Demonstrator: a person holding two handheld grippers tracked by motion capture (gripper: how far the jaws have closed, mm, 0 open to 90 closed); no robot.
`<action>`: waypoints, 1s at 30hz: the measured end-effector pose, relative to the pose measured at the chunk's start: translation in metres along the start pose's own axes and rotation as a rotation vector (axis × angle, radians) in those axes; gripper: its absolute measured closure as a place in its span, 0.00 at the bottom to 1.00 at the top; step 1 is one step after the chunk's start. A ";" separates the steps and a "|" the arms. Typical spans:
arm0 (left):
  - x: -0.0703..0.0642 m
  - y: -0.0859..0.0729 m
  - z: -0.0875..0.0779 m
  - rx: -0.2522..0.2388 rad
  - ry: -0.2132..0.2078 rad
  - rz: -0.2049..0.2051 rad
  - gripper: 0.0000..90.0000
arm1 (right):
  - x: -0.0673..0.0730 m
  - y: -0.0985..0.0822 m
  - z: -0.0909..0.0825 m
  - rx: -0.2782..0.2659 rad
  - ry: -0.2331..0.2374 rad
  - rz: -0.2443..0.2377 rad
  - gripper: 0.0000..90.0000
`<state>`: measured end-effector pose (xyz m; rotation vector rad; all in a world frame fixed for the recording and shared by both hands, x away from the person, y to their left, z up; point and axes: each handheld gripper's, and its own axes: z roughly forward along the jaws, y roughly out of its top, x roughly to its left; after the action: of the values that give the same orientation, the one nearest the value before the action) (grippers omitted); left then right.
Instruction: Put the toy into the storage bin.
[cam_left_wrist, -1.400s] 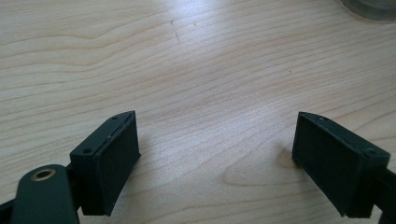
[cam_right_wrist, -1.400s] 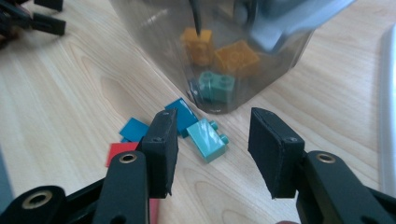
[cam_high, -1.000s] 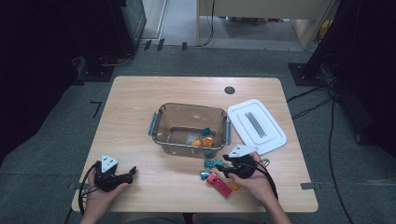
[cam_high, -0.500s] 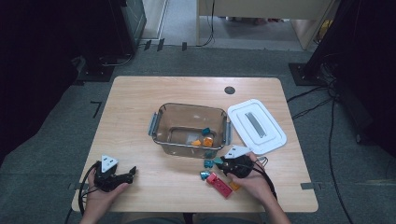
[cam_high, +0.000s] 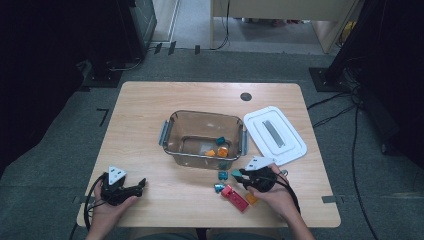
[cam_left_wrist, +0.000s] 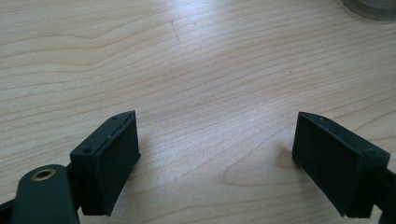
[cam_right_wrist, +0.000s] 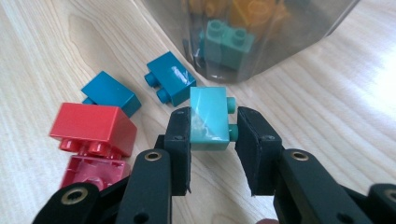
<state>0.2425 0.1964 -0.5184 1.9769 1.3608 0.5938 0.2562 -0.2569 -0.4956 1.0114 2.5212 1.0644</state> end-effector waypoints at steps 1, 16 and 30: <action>0.000 0.000 0.000 0.000 0.000 0.000 0.16 | 0.000 0.001 -0.003 -0.003 0.001 0.000 0.75; 0.000 0.000 0.000 0.000 0.000 0.000 0.16 | -0.003 0.014 -0.041 -0.039 -0.012 0.017 0.75; 0.000 0.000 0.000 0.000 0.000 0.000 0.16 | -0.005 0.036 -0.071 -0.064 -0.022 0.014 0.75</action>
<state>0.2426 0.1963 -0.5184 1.9766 1.3609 0.5942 0.2471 -0.2814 -0.4202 1.0191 2.4503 1.1242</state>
